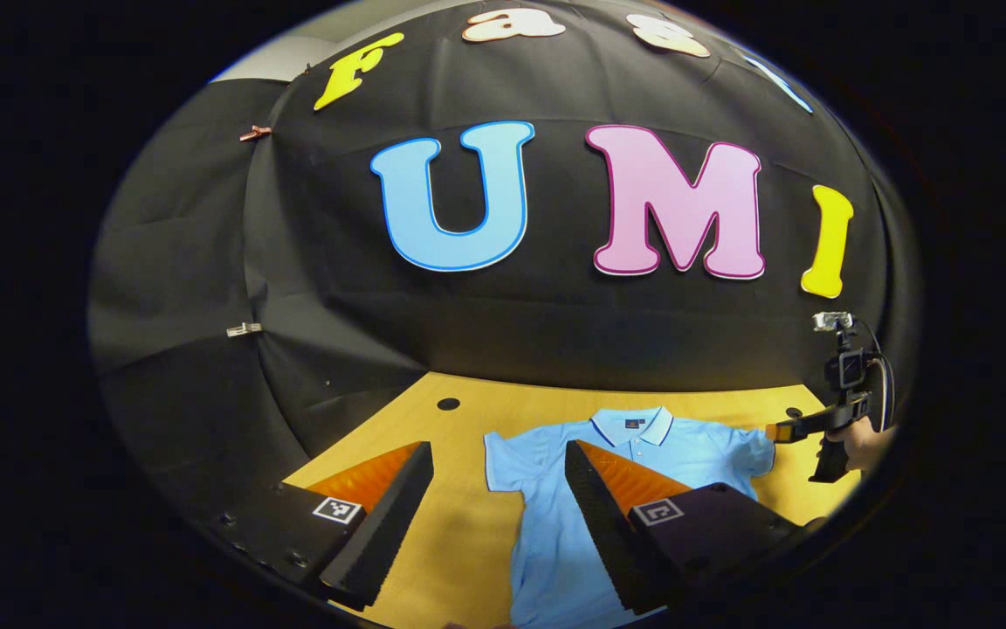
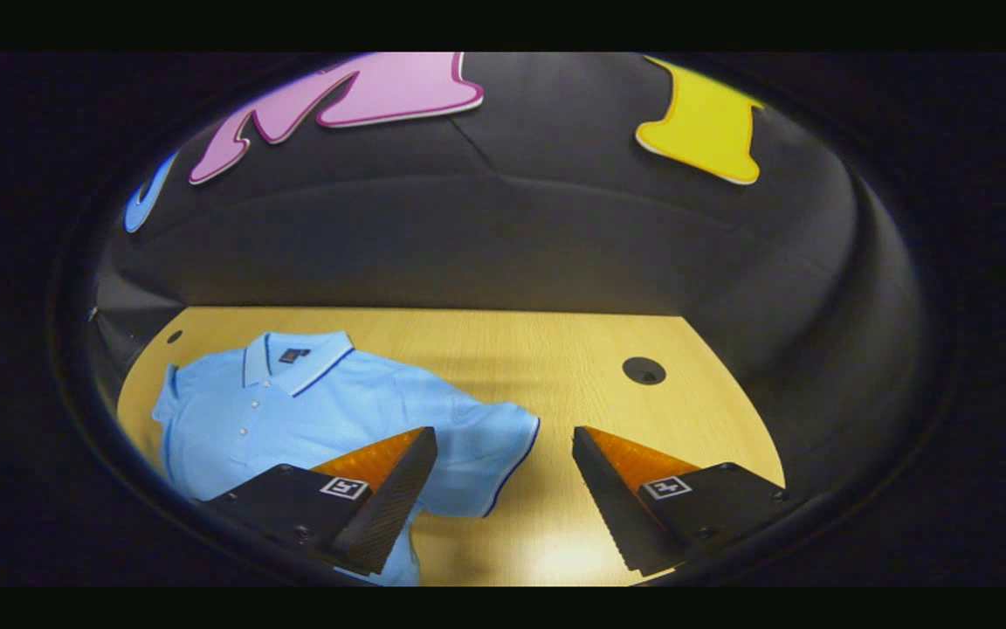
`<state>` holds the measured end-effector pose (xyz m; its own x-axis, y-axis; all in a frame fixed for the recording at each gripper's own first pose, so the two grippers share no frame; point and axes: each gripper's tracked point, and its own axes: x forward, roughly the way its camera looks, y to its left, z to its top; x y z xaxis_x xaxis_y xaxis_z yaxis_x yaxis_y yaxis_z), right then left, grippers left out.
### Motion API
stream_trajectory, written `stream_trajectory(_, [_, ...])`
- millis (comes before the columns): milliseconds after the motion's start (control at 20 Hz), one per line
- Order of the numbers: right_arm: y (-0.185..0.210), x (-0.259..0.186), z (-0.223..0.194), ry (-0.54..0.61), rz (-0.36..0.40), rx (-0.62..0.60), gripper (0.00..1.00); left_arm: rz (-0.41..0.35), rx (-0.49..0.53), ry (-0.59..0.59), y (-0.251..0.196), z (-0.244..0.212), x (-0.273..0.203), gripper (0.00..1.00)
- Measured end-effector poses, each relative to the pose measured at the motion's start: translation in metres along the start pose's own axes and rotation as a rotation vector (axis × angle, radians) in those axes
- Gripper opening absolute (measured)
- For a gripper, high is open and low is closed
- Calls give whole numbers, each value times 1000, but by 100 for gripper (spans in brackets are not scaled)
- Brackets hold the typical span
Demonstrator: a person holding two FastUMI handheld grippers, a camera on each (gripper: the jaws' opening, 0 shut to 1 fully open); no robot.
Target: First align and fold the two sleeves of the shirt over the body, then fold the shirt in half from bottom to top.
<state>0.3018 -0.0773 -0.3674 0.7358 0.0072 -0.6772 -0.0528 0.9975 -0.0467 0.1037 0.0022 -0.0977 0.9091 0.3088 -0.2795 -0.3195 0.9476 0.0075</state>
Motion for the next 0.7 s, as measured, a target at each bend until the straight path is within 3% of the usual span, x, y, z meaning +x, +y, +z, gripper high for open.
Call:
stream_trajectory(350, [2, 38, -42, 127, 22, 81, 98, -16, 0, 17, -16, -6, 9, 97])
stream_trajectory(500, [2, 39, -40, 120, 21, 86, 92, -16, 3, 12, -20, -5, 6, 97])
stream_trajectory(550, [4, 42, -39, 117, 30, 86, 95, -16, 3, 12, -21, -5, 5, 97])
stream_trajectory(600, [6, 41, -40, 120, 36, 80, 88, -15, 4, 14, -21, -7, 4, 97])
stream_trajectory(650, [7, 42, -40, 122, 46, 75, 73, -14, 5, 13, -21, -7, 3, 97])
stream_trajectory(700, [10, 40, -41, 123, 54, 78, 75, -16, 4, 12, -21, -8, 2, 97])
